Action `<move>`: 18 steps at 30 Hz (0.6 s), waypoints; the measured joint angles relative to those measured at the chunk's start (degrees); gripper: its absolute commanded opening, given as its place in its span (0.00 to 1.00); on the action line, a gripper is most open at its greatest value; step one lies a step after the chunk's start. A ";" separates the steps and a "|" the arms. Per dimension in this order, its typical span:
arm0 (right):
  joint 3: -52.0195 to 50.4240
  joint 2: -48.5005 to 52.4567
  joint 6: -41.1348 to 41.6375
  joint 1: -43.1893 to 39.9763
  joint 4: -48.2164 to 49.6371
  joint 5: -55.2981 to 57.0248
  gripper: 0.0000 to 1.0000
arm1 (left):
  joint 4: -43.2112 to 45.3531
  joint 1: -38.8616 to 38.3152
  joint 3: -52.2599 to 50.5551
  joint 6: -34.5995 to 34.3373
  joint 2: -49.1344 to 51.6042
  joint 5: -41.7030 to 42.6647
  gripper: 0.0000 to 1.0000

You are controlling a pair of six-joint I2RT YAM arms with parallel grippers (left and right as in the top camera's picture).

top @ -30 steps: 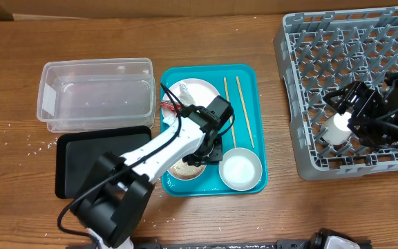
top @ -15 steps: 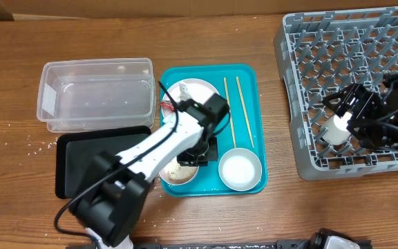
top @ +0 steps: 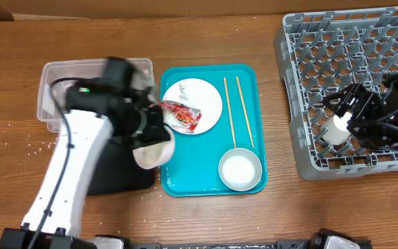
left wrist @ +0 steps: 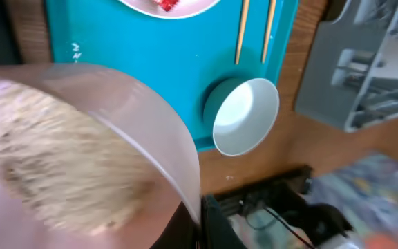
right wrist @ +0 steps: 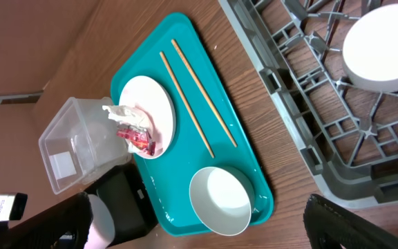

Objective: Sort waste into correct bins and load items into the dishwasher
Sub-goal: 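Tip the rice bowl over the black tray with the left gripper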

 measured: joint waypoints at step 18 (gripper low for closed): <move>0.00 0.00 0.00 0.00 0.37 0.02 1.00 | 0.68 42.32 -23.32 35.15 2.69 31.67 0.05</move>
